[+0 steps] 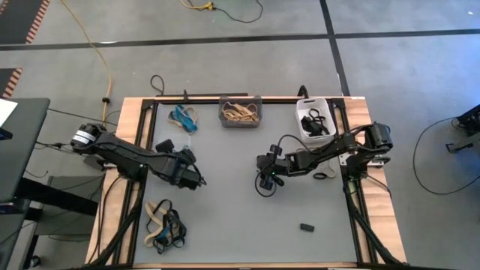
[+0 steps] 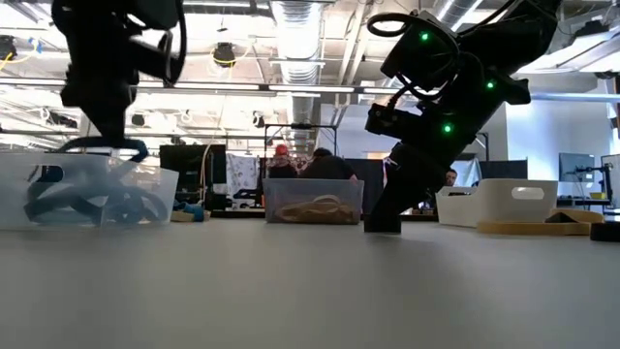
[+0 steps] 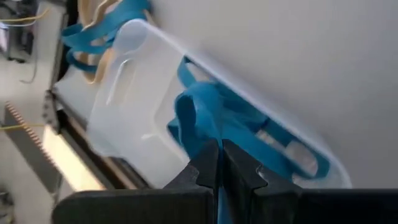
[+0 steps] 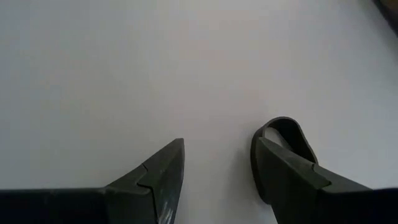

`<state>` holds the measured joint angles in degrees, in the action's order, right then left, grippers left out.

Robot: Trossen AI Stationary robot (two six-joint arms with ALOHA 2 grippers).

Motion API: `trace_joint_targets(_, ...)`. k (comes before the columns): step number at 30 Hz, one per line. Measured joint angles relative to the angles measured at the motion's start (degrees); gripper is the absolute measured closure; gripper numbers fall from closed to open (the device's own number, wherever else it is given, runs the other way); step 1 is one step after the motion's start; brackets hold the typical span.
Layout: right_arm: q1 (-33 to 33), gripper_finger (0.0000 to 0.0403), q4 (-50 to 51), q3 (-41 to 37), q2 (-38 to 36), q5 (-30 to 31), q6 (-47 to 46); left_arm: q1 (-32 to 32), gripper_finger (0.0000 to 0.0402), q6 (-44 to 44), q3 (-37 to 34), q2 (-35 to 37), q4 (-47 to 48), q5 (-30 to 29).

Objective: Sort rubber bands into baskets
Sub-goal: Put the blue rubber band into the transparent bin, then put the black rubber band into the white bin

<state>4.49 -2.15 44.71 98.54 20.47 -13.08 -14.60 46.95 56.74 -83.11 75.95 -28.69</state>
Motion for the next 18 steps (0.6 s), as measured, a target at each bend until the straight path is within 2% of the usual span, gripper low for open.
trace_joint_targets(4,0.0,0.0177,0.0,0.0,0.0,0.0,0.0,1.4,0.0399,-1.52,-1.59,0.0,-3.6,-0.45)
trace_joint_targets(7,0.0,0.0177,0.02,0.0,0.0,-0.13,-0.02,1.86,0.0379,-1.71,-1.28,0.01,-4.47,-2.29)
trace_joint_targets(12,0.0,0.0177,0.12,0.0,0.0,-0.63,-0.04,1.85,0.0302,-2.89,-1.04,2.13,-7.78,-1.42)
trace_joint_targets(18,0.0,0.0177,0.37,0.0,0.0,-0.94,0.0,1.8,0.0211,-0.06,-1.04,7.22,-7.82,-0.13)
